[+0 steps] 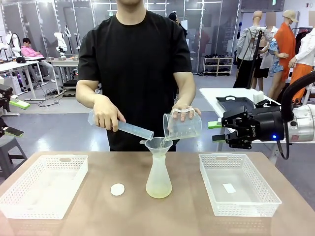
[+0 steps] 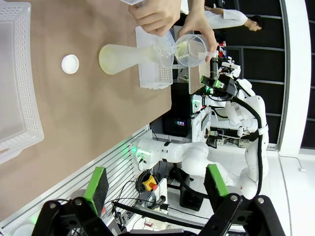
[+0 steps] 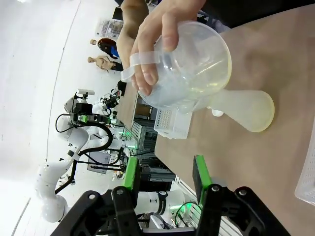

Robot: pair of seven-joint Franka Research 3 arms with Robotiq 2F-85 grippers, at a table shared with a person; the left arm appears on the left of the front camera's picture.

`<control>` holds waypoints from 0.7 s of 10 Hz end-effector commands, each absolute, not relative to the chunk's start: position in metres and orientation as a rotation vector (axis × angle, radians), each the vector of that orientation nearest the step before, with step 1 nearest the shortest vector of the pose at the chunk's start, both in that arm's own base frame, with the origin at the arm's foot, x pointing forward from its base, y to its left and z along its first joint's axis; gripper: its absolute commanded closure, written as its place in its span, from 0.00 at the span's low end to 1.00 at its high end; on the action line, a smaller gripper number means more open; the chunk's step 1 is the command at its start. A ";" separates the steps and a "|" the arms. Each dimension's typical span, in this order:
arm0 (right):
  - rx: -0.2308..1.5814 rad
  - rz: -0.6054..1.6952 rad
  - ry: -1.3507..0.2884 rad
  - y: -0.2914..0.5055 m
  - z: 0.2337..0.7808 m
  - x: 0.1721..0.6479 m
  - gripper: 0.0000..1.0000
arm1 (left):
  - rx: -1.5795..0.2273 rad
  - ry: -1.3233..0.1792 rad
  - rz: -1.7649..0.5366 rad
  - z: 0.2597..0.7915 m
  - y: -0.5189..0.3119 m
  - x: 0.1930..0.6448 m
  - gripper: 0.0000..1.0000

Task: Prepare the solutions needed for the experiment.
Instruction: Once the solution is in the Big flask , pick up the Plastic Funnel and place it back into the right Organizing basket.

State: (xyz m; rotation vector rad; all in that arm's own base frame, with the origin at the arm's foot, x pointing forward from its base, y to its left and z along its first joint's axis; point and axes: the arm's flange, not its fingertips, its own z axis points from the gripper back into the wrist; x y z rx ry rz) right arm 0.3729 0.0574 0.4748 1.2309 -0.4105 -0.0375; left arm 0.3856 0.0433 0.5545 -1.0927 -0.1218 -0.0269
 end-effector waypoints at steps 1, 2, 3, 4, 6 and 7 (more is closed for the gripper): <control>1.247 -0.045 -0.417 0.060 0.476 0.373 0.44 | -1.086 -0.102 -0.020 0.559 0.044 0.385 0.00; 1.247 -0.045 -0.417 0.060 0.476 0.373 0.44 | -1.086 -0.102 -0.020 0.559 0.044 0.385 0.00; 1.247 -0.045 -0.417 0.060 0.476 0.373 0.44 | -1.086 -0.102 -0.020 0.559 0.044 0.385 0.00; 1.247 -0.045 -0.417 0.060 0.476 0.373 0.44 | -1.086 -0.102 -0.020 0.559 0.044 0.385 0.00; 1.247 -0.045 -0.417 0.060 0.476 0.373 0.44 | -1.086 -0.102 -0.020 0.559 0.044 0.385 0.00; 1.247 -0.045 -0.417 0.060 0.476 0.373 0.44 | -1.086 -0.102 -0.020 0.559 0.044 0.385 0.00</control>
